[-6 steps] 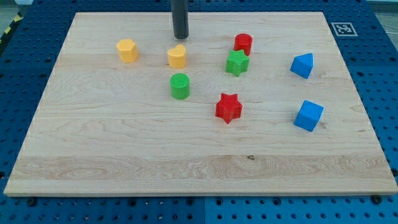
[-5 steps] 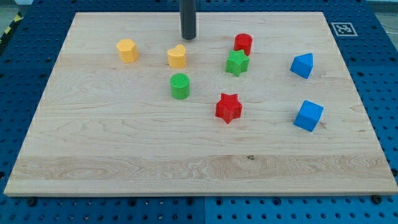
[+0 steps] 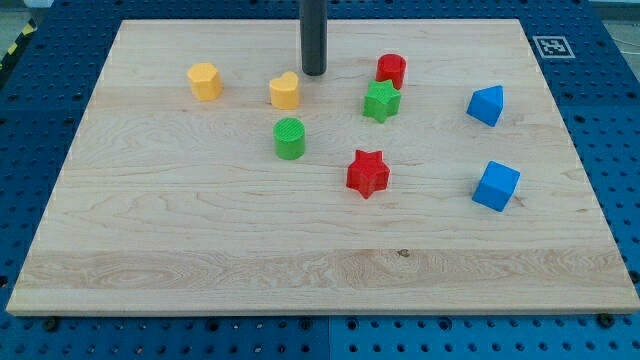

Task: Place the yellow heart at the bottom of the yellow hexagon

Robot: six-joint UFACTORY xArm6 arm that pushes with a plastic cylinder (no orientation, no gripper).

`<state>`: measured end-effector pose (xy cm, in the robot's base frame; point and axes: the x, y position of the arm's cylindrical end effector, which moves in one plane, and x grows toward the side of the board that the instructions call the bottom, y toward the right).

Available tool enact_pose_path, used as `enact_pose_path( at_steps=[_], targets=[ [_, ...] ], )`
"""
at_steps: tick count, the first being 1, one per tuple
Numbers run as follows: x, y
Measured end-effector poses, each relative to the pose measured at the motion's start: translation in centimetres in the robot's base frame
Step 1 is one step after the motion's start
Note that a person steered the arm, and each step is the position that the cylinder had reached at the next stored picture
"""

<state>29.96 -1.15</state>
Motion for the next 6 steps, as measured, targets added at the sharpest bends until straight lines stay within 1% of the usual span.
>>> enact_pose_path(
  at_steps=[1,2,4,6],
  targets=[
    [0.7,2.2],
    [0.7,2.9],
    [1.1,2.4],
    [3.3,2.3]
  ],
)
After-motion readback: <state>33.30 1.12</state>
